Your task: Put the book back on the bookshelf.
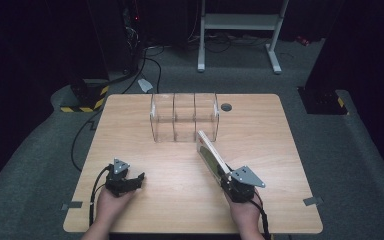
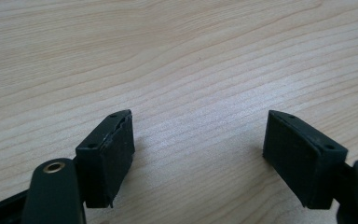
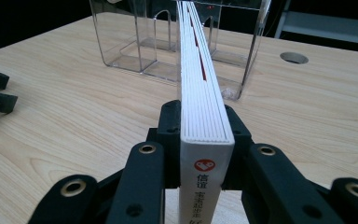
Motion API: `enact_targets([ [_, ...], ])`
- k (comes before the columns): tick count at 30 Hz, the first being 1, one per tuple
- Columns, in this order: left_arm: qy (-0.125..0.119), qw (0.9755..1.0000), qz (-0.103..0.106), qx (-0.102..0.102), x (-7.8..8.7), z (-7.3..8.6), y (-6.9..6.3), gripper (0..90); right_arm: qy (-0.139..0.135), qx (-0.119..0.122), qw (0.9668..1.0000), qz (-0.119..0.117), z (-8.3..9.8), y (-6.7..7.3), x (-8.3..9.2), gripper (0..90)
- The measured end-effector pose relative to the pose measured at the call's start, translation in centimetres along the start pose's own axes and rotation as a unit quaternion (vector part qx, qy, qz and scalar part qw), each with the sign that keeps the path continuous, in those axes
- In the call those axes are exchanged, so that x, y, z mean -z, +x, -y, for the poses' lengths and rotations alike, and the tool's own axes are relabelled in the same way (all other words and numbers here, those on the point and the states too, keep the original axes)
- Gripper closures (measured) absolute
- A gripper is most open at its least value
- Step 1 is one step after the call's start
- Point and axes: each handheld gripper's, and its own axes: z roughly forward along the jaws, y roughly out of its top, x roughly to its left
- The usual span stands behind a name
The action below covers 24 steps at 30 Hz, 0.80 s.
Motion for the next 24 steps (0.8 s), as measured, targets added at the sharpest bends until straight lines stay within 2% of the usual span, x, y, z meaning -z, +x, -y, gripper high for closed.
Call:
enact_targets([
  [6, -0.001, 1.0, 0.001, -0.004, 0.0, 0.0, 0.0, 25.4, -0.004, -0.022, 0.9997, 0.004, -0.1, 0.0, 0.2, 75.0],
  [9, -0.001, 1.0, 0.002, -0.003, 0.0, 0.0, 0.0, 25.6, -0.009, -0.014, 0.9998, 0.01, -0.6, 0.0, 0.5, 75.1],
  [15, 0.0, 1.0, 0.0, -0.003, 0.0, 0.0, -0.1, 25.7, -0.018, -0.013, 0.9996, 0.017, -1.7, -0.4, 0.9, 75.2],
  [24, 0.0, 1.0, -0.001, -0.002, 0.1, 0.0, -0.1, 25.7, -0.043, -0.021, 0.9985, 0.028, -3.5, -1.0, 0.8, 75.2],
])
